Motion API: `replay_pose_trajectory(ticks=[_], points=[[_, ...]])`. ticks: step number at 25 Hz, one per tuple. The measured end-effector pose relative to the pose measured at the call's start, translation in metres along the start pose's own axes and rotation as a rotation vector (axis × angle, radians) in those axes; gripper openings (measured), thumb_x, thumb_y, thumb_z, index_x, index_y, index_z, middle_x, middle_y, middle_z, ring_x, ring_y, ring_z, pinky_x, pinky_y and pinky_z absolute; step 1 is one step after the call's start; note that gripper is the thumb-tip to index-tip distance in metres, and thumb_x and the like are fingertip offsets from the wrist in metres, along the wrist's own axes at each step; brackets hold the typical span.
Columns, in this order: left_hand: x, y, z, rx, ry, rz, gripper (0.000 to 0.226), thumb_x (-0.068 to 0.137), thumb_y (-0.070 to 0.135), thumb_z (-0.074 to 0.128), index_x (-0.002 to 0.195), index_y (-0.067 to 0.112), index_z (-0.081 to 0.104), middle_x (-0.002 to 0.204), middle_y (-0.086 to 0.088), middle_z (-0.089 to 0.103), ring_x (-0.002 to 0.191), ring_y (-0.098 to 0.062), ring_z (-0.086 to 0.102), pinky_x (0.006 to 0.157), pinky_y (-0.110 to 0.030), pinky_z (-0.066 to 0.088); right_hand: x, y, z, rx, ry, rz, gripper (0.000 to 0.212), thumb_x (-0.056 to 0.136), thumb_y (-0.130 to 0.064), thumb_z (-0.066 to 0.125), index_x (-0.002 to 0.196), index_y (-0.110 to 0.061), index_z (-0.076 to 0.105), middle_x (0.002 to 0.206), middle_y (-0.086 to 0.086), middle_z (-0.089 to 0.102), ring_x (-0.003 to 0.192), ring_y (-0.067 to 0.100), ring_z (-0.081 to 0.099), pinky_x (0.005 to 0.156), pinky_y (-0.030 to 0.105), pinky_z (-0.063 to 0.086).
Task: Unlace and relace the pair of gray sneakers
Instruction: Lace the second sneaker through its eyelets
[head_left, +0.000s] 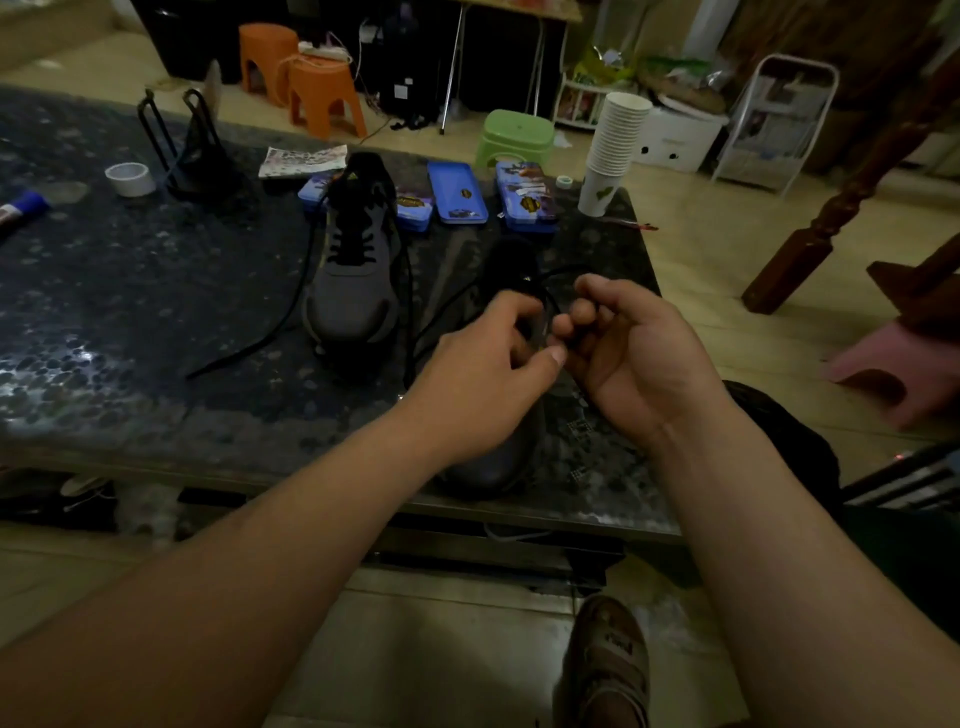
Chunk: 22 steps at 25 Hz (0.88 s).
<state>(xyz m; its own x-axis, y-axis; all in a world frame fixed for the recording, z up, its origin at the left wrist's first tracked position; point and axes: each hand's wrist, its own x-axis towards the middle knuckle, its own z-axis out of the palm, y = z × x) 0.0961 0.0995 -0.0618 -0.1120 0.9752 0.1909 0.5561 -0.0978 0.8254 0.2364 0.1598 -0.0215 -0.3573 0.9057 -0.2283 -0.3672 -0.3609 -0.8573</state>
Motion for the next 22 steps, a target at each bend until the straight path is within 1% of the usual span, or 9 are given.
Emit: replay_pose_trajectory(ticks=[1,3,6,11,13,15,18,20,22], points=[[0.0,-0.002,0.005,0.061,-0.025,0.004,0.019,0.097,0.047,0.062,0.1,0.029,0.063,0.072,0.009,0.064,0.073,-0.006,0.061,0.074,-0.038,0.047,0.0,-0.003,-0.005,0.032,0.041,-0.006,0.02,0.103,-0.016,0.048,0.086,-0.014,0.058,0.058,-0.004,0.046,0.057,0.013,0.054,0.059,0.026,0.053],[0.002,-0.01,0.0,0.222,0.025,0.036,0.04,0.1,0.052,0.058,0.072,0.023,0.056,0.057,0.005,0.053,0.059,-0.006,0.051,0.072,-0.034,0.035,0.001,-0.013,-0.02,0.137,0.163,-0.005,0.022,0.104,-0.017,0.048,0.084,-0.015,0.057,0.056,-0.006,0.037,0.051,0.01,0.043,0.054,0.024,0.048],[0.001,-0.017,-0.016,0.334,0.075,0.1,0.059,0.103,0.055,0.05,0.055,0.023,0.038,0.047,0.005,0.039,0.051,-0.012,0.047,0.078,-0.036,0.033,0.006,-0.026,-0.049,0.235,0.299,-0.017,0.03,0.107,-0.026,0.047,0.081,-0.016,0.057,0.054,-0.008,0.031,0.045,0.007,0.033,0.046,0.02,0.037],[-0.005,-0.027,-0.021,0.486,0.078,0.121,0.06,0.105,0.047,0.048,0.052,0.022,0.032,0.047,0.005,0.037,0.051,-0.01,0.044,0.079,-0.038,0.031,0.013,-0.04,-0.082,0.258,0.421,-0.06,0.03,0.108,-0.031,0.046,0.085,-0.017,0.06,0.057,-0.009,0.037,0.045,0.007,0.032,0.04,0.02,0.032],[-0.009,-0.032,-0.019,0.505,0.071,0.106,0.053,0.102,0.051,0.047,0.056,0.024,0.041,0.054,0.006,0.044,0.059,-0.009,0.047,0.084,-0.04,0.036,0.011,-0.04,-0.085,0.229,0.421,-0.079,0.022,0.107,-0.027,0.049,0.093,-0.016,0.062,0.061,-0.008,0.043,0.046,0.005,0.034,0.04,0.019,0.031],[-0.015,-0.027,-0.01,0.498,0.104,0.144,0.04,0.098,0.06,0.045,0.076,0.03,0.058,0.075,0.011,0.057,0.079,-0.01,0.053,0.087,-0.039,0.036,0.006,-0.032,-0.072,0.109,0.363,-0.08,0.013,0.107,-0.019,0.049,0.104,-0.014,0.061,0.07,-0.005,0.055,0.048,0.004,0.039,0.042,0.018,0.032],[-0.015,-0.005,0.012,0.202,0.07,0.13,0.036,0.095,0.058,0.056,0.115,0.028,0.063,0.105,0.013,0.064,0.1,-0.006,0.058,0.089,-0.032,0.045,-0.003,-0.003,-0.03,0.056,0.172,-0.034,0.016,0.105,0.0,0.045,0.112,-0.012,0.054,0.083,0.006,0.069,0.055,0.009,0.059,0.05,0.02,0.048],[-0.006,0.006,0.024,-0.149,-0.035,-0.069,0.029,0.095,0.048,0.065,0.116,0.029,0.058,0.098,0.014,0.064,0.089,-0.003,0.06,0.083,-0.029,0.05,-0.006,0.015,-0.009,0.16,0.091,0.025,0.019,0.103,0.006,0.045,0.108,-0.01,0.052,0.087,0.011,0.073,0.065,0.015,0.07,0.065,0.026,0.06],[0.001,0.008,0.029,-0.357,-0.058,-0.223,0.024,0.092,0.04,0.068,0.109,0.028,0.056,0.084,0.011,0.06,0.075,-0.007,0.058,0.077,-0.036,0.053,-0.006,0.025,0.001,0.245,0.059,0.042,0.021,0.102,0.009,0.047,0.103,-0.012,0.051,0.089,0.012,0.075,0.075,0.019,0.074,0.078,0.031,0.06]])
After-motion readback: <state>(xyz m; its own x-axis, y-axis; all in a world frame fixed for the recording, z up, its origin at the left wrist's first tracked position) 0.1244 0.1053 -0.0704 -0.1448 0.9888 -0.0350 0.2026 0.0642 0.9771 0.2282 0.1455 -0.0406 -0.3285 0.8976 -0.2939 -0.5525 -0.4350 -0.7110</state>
